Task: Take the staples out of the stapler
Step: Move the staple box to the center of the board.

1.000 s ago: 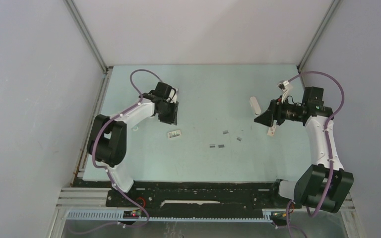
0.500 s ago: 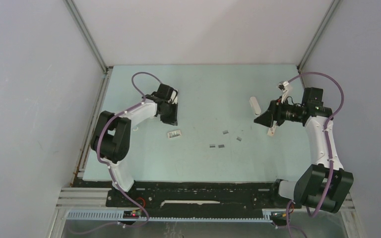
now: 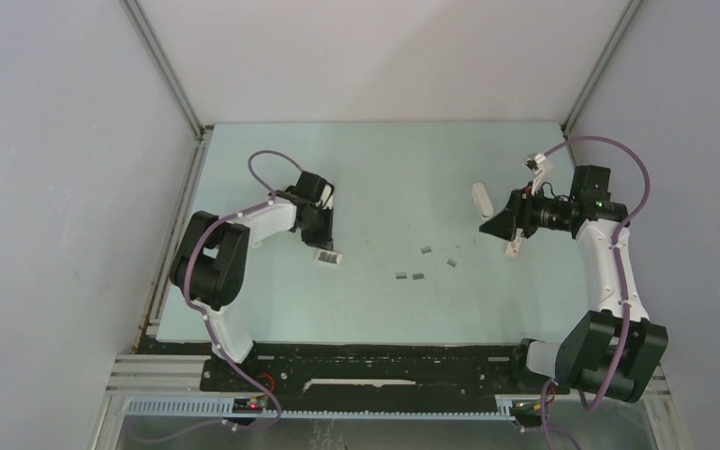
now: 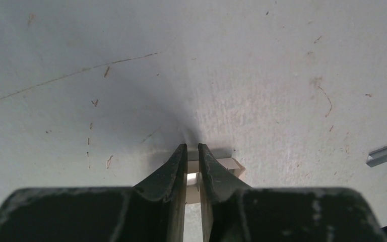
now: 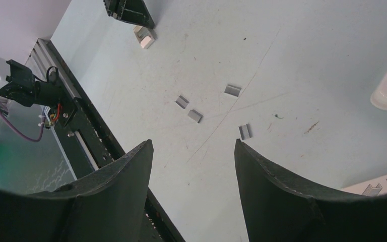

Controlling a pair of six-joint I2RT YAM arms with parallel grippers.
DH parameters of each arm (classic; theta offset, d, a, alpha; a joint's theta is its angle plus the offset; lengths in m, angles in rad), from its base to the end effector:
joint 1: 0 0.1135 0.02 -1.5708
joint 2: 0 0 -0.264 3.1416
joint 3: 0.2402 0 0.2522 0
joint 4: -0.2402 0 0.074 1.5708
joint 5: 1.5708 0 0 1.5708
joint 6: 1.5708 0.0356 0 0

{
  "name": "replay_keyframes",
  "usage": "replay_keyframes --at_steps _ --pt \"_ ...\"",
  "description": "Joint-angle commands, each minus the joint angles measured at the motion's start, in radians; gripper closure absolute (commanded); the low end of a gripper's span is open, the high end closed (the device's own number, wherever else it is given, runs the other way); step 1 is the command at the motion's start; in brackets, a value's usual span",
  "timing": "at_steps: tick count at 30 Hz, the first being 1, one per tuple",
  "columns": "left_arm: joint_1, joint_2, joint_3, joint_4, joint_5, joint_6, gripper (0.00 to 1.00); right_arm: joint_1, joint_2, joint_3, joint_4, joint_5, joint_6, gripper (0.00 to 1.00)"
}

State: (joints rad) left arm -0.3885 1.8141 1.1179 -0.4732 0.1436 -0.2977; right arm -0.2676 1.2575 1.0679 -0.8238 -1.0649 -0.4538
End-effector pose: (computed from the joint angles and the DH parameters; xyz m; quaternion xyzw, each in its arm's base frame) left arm 0.3245 -0.1383 0.1581 0.0587 0.9757 -0.1331 0.1636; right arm 0.2385 -0.0331 0.3000 -0.2160 0.8118 0.3730 0.3940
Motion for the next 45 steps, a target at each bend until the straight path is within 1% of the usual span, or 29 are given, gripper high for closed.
replay_keyframes --at_steps 1,10,17,22,33,36,41,45 --pt "-0.023 -0.036 -0.067 0.014 0.028 -0.029 0.81 0.005 -0.021 0.001 0.023 -0.027 0.011 0.31" --pt "-0.05 -0.103 -0.165 0.023 -0.009 -0.087 0.81 0.02 -0.029 0.001 0.017 -0.025 0.003 0.31" --pt "-0.057 -0.176 -0.213 -0.006 -0.054 -0.137 0.8 0.032 -0.039 0.001 0.013 -0.024 -0.002 0.31" --pt "-0.065 -0.218 -0.253 -0.004 -0.053 -0.163 0.79 0.043 -0.044 0.001 0.011 -0.024 -0.004 0.31" --pt "-0.07 -0.297 -0.306 -0.004 -0.138 -0.224 0.72 0.131 -0.068 0.0 -0.018 0.002 -0.052 0.3" --pt "-0.07 -0.312 -0.311 -0.004 -0.141 -0.228 0.71 0.144 -0.072 0.001 -0.022 0.004 -0.056 0.3" --pt "-0.07 -0.302 -0.332 -0.004 -0.134 -0.232 0.72 0.151 -0.074 0.001 -0.027 0.003 -0.061 0.3" --pt "-0.07 -0.326 -0.358 0.008 -0.129 -0.246 0.73 0.165 -0.076 0.001 -0.037 0.004 -0.076 0.3"
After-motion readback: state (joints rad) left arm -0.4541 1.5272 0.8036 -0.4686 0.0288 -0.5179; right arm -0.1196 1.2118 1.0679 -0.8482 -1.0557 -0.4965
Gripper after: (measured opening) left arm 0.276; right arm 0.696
